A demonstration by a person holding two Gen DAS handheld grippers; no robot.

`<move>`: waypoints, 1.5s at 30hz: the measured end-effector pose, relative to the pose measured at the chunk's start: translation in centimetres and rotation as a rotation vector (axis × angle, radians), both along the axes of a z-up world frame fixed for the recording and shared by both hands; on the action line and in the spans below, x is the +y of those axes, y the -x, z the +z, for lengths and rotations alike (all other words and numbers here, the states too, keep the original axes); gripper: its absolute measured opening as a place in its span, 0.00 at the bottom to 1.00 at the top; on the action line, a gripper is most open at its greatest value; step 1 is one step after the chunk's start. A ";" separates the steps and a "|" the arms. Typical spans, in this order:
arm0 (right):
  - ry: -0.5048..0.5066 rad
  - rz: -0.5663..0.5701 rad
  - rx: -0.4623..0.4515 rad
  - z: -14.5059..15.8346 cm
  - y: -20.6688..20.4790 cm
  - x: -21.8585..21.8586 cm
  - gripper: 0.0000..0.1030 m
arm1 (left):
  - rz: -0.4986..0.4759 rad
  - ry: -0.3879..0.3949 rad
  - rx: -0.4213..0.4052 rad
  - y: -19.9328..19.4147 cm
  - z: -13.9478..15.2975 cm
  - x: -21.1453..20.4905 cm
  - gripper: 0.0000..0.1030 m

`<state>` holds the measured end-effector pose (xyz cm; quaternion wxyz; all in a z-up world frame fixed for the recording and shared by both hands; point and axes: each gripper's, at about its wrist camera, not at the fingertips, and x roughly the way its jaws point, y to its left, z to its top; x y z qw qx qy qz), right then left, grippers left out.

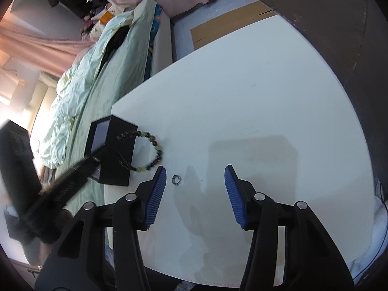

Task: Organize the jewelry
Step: 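Close the left gripper on the bead bracelet and lift it toward the box, then drop the bead bracelet into the box with the left gripper while right gripper grasps the silver ring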

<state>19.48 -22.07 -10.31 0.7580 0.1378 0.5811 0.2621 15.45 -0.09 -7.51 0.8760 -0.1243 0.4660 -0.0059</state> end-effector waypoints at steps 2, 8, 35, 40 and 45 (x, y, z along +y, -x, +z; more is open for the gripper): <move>0.014 0.030 -0.004 -0.3 0.1 0.9 0.44 | 0.005 0.014 -0.022 0.4 0.9 0.4 0.05; 0.049 0.103 -0.004 -1.3 0.6 3.4 0.35 | 0.040 0.067 -0.082 1.5 3.0 1.8 0.05; 0.387 0.252 -0.219 -2.7 3.2 9.8 0.13 | 0.151 0.168 -0.173 4.9 6.1 8.9 0.06; 0.295 0.225 -0.227 -1.3 2.8 9.6 0.13 | 0.155 0.177 -0.152 4.6 5.1 9.6 0.07; 0.155 0.188 -0.255 0.9 2.7 9.8 0.13 | 0.194 0.161 -0.206 5.4 5.3 10.7 0.83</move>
